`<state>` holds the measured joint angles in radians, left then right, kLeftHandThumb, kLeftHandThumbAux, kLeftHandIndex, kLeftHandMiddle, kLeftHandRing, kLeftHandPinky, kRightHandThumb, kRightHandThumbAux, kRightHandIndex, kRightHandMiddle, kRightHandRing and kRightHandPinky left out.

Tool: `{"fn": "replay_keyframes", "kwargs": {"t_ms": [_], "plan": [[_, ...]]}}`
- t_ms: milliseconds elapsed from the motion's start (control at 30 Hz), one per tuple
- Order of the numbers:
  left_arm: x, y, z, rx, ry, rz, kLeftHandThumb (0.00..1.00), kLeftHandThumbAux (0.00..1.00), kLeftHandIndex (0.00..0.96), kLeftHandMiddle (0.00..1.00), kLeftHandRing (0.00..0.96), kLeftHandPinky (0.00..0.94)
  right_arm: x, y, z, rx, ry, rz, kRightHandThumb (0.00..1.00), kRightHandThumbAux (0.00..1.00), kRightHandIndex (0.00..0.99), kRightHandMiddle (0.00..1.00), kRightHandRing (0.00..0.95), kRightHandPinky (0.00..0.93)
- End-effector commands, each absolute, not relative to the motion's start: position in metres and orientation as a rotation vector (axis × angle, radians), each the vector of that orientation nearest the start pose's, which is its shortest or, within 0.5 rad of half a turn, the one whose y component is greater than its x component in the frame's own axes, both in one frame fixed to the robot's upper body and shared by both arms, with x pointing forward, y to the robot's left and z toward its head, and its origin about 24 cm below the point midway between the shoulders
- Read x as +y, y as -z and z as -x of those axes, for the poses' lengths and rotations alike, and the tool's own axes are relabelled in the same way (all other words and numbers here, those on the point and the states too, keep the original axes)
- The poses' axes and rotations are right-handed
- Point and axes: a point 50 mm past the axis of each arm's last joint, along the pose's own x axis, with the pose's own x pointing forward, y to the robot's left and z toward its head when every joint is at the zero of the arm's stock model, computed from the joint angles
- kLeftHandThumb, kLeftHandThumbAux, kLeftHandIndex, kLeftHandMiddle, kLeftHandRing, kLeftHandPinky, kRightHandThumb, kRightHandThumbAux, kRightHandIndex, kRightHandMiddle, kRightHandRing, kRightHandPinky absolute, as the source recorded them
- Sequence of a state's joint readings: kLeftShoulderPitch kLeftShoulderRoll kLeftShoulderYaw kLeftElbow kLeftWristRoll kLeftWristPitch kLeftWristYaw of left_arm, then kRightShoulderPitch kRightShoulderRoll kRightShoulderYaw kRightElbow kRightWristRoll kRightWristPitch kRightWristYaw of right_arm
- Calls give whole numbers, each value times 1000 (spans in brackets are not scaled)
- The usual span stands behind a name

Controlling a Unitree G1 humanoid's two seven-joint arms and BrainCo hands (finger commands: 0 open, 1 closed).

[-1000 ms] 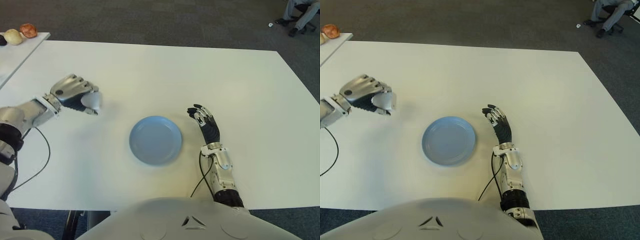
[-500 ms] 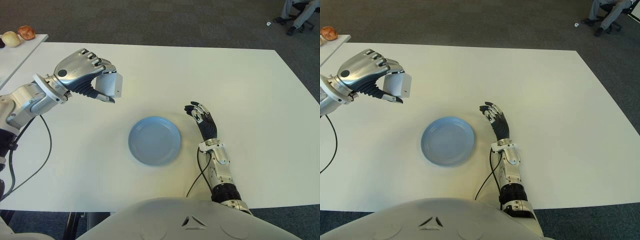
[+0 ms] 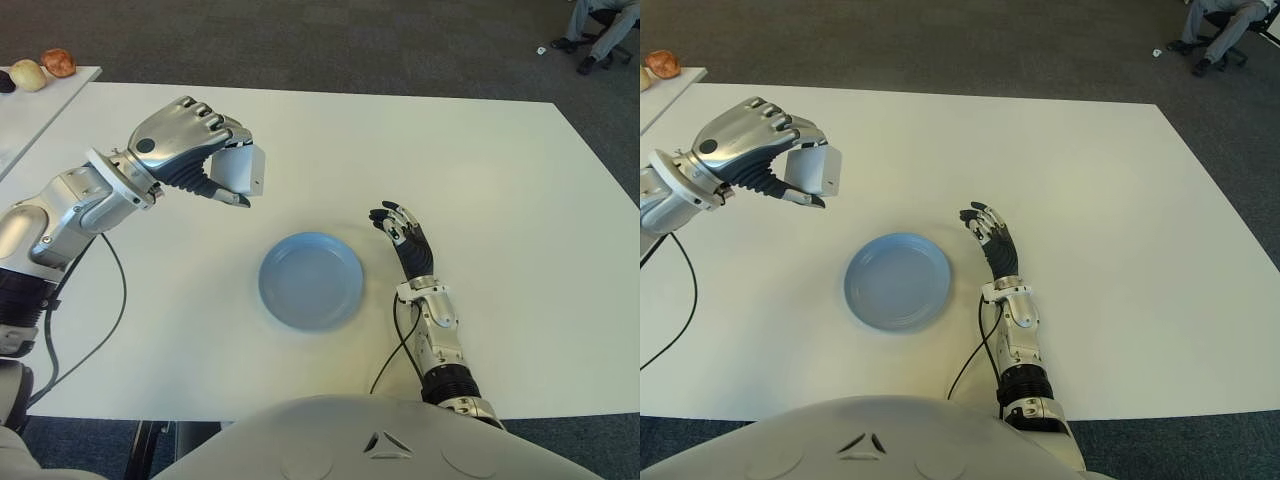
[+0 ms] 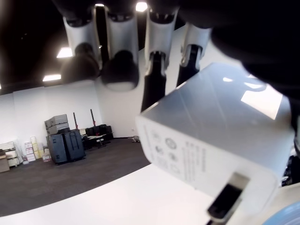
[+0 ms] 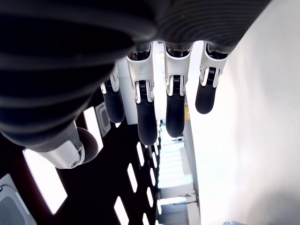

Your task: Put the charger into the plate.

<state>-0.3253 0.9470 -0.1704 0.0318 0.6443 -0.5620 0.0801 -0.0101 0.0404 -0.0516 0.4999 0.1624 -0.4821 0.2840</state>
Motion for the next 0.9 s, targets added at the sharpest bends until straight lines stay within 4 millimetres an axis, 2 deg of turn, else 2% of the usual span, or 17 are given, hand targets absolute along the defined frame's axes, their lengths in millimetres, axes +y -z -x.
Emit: {"fn": "replay_keyframes", "kwargs": {"t_ms": [33,100,200,333,500,667,900], "plan": [[203,-170,-275,-728,412,-1478,753,696,443,877,869,826,-141,52,-212,147,-136,-216,0,543,201,330,268,205],[200,-169,-275,-731,416,-1459,753,696,443,877,869,824,-140,52,-213,147,-137,-216,0,543,201,329,267,204],[178,-159,-275,-713,461,-1367,752,697,443,878,868,820,-140,52,-213,153,-145,-222,0,543,196,333,270,210],[161,-153,-270,-679,499,-1310,752,697,443,880,868,817,-140,53,-214,155,-150,-225,0,544,193,336,274,216],[152,-145,-267,-638,532,-1290,752,697,443,880,867,811,-140,53,-214,156,-153,-229,0,549,191,339,279,224],[140,-124,-266,-603,584,-1278,752,697,443,874,864,813,-139,53,-214,159,-150,-233,0,552,187,342,284,227],[126,-105,-263,-564,654,-1261,753,697,443,872,863,815,-137,52,-214,153,-146,-235,0,550,185,342,287,229]]}}
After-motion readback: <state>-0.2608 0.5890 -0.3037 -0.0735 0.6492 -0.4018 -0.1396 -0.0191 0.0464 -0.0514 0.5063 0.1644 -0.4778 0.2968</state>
